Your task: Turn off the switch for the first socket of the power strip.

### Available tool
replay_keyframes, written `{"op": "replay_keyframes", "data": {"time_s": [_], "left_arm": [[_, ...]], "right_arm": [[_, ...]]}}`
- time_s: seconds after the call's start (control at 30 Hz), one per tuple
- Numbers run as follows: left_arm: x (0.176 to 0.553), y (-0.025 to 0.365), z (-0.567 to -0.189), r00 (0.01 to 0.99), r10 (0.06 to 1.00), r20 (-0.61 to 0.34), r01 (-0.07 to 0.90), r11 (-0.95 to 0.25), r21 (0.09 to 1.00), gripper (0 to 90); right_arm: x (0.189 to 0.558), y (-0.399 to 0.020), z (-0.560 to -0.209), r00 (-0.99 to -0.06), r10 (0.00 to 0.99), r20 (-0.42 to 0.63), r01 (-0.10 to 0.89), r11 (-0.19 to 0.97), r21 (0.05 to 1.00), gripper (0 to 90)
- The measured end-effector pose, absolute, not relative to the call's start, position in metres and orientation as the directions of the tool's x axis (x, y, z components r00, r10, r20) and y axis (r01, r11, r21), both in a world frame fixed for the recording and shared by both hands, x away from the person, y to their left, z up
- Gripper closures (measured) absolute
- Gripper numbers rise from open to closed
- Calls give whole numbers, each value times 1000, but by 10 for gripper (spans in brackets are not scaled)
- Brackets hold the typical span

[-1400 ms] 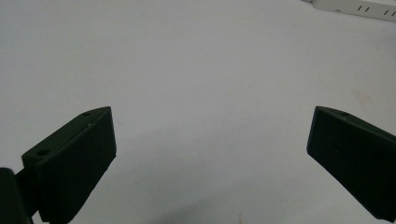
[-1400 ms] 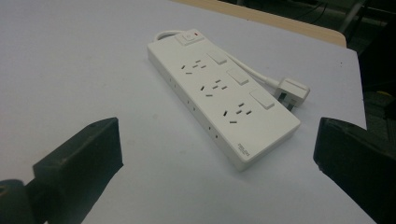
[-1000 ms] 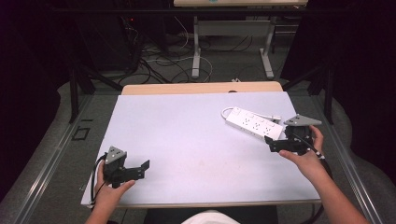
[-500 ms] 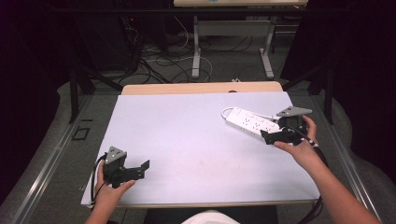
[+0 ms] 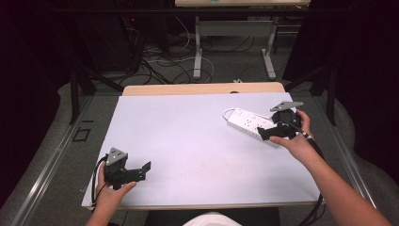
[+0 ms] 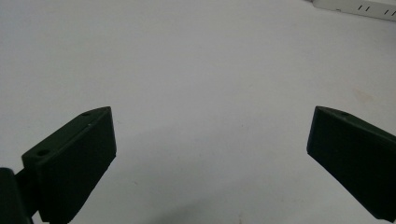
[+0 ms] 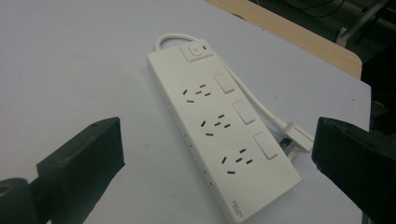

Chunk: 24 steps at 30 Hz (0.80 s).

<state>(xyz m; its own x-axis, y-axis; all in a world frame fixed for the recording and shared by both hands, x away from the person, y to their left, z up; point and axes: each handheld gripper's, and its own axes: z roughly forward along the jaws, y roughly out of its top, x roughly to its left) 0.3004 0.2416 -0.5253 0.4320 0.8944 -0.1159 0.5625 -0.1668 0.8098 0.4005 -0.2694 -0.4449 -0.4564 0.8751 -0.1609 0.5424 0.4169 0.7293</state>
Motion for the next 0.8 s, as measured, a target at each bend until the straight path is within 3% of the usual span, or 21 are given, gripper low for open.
{"op": "replay_keyframes", "data": {"time_s": [0.8], "left_arm": [[301, 242, -526, 428, 896, -118, 562, -162, 811, 10]], "right_arm": [[448, -265, -442, -423, 894, -150, 599, 400, 693, 153]]}}
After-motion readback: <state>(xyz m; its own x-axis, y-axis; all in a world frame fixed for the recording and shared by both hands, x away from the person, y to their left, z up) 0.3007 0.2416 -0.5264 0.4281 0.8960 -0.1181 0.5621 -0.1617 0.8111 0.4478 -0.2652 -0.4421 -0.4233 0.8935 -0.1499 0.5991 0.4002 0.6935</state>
